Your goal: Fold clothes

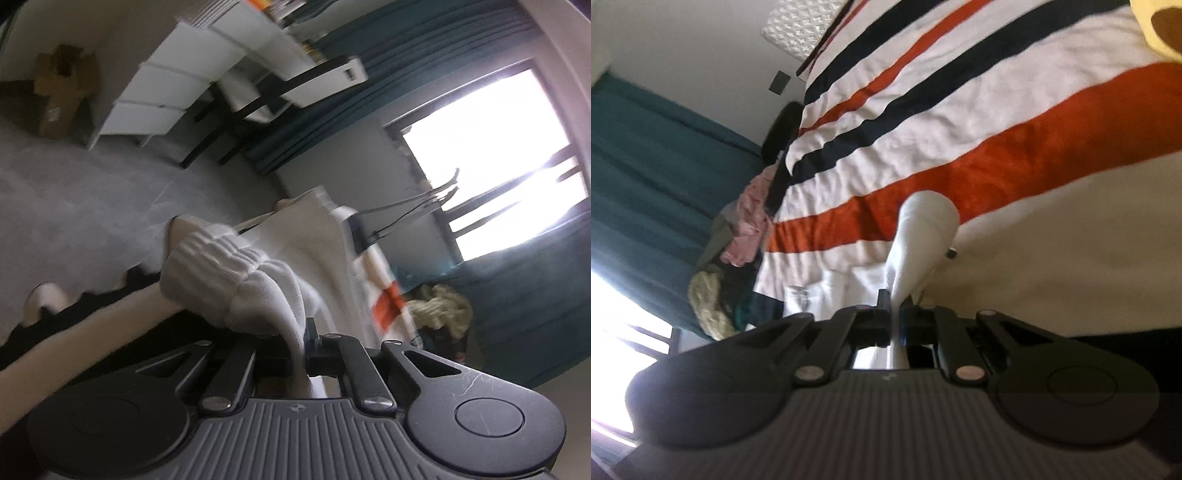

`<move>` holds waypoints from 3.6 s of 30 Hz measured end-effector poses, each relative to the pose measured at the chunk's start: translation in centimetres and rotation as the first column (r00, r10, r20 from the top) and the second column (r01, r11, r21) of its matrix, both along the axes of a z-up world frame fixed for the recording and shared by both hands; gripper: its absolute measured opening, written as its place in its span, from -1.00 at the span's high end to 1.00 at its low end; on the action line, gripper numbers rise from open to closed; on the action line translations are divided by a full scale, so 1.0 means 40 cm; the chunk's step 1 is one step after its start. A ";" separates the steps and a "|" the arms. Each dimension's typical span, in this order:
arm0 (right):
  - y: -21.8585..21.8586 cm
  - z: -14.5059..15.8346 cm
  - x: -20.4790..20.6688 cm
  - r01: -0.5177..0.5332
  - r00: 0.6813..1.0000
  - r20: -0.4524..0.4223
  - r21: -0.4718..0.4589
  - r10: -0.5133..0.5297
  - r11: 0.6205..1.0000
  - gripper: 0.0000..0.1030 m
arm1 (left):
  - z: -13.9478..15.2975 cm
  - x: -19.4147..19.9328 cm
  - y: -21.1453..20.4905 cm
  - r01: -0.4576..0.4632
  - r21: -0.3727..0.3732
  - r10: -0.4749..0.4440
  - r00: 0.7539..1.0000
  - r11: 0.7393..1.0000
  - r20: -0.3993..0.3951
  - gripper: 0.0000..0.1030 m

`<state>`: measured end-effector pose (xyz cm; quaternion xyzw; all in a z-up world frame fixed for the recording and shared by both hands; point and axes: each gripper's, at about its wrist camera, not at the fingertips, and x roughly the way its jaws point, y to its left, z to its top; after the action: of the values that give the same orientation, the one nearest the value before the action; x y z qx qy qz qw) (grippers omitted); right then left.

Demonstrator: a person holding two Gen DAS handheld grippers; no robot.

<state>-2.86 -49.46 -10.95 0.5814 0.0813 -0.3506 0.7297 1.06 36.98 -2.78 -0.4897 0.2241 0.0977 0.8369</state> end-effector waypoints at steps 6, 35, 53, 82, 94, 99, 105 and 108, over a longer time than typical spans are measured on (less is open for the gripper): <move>-0.019 0.073 0.106 -0.025 0.998 0.059 -0.015 0.026 1.000 0.86 | 0.137 0.138 -0.023 0.029 0.054 -0.033 0.996 0.998 0.077 0.90; -0.048 -0.075 0.916 -0.294 0.935 -0.285 -0.286 0.212 0.912 0.50 | -0.058 1.119 -0.140 0.112 0.211 -0.047 0.956 0.971 -0.291 0.67; -0.028 0.003 0.401 -0.351 0.926 0.137 -0.023 0.350 0.936 -0.10 | -0.025 0.534 -0.235 0.155 0.038 -0.149 0.980 0.987 -0.132 -0.37; -0.051 -0.184 0.601 -0.394 0.907 0.131 -0.071 0.401 0.916 -0.08 | -0.290 0.648 -0.102 -0.073 -0.183 0.100 0.985 0.980 0.141 -0.15; -0.092 -0.122 0.620 -0.376 0.919 0.064 -0.159 0.390 0.913 0.74 | -0.271 0.625 -0.071 -0.123 -0.092 0.135 0.980 0.988 0.149 0.85; -0.089 -0.069 0.571 -0.391 0.911 0.070 -0.172 0.407 0.904 0.75 | -0.234 0.537 -0.054 -0.136 -0.129 0.155 0.976 0.982 0.150 0.86; -0.117 -0.049 0.424 -0.381 0.919 0.083 -0.066 0.385 0.922 0.75 | -0.188 0.360 -0.046 -0.160 -0.159 0.178 0.979 0.974 0.103 0.86; -0.132 -0.075 0.346 -0.341 0.930 0.152 0.020 0.335 0.940 0.75 | -0.149 0.302 -0.061 -0.143 -0.084 0.148 0.987 0.986 0.064 0.86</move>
<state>10.99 -54.73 -13.94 0.5996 0.1343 -0.1741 0.7695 13.15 34.55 -8.74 -0.5407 0.1620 0.1324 0.8148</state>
